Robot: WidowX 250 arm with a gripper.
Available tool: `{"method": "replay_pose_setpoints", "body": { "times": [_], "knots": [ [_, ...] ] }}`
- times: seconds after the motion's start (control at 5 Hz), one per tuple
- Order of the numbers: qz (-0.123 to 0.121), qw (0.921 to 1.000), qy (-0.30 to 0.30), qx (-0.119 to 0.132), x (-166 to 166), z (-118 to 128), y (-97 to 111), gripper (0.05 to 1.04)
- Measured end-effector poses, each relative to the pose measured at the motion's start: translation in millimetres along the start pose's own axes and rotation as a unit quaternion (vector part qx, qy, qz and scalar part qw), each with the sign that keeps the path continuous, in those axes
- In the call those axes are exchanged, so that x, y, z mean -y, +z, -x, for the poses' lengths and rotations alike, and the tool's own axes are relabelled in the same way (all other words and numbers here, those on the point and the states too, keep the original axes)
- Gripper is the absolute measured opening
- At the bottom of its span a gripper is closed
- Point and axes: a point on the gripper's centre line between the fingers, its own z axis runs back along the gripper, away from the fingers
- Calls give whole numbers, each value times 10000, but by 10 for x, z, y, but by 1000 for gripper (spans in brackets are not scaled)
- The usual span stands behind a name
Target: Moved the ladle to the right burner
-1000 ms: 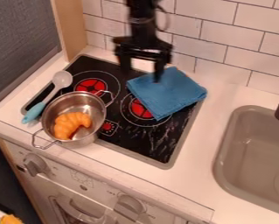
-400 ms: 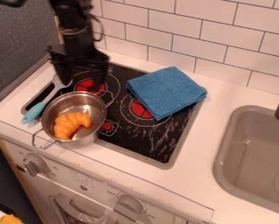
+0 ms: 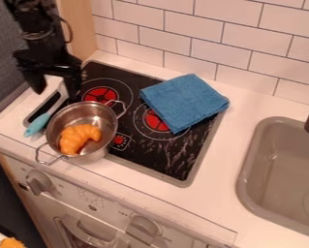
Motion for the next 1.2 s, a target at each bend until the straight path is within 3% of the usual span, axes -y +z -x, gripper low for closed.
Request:
{"method": "replay_pose_setpoints", "body": {
  "times": [0.2,0.4,0.6,0.8,1.2],
  "knots": [
    [67,9999,-39,-120,-85,51,-90,1000],
    [83,9990,-106,-425,-103,49,-289,999],
    [11,9977,-175,-648,-65,-6,-428,997],
    [-76,9973,-185,-708,-59,-109,-473,949],
    [-109,9965,-354,-755,48,-171,-486,387]
  ]
}}
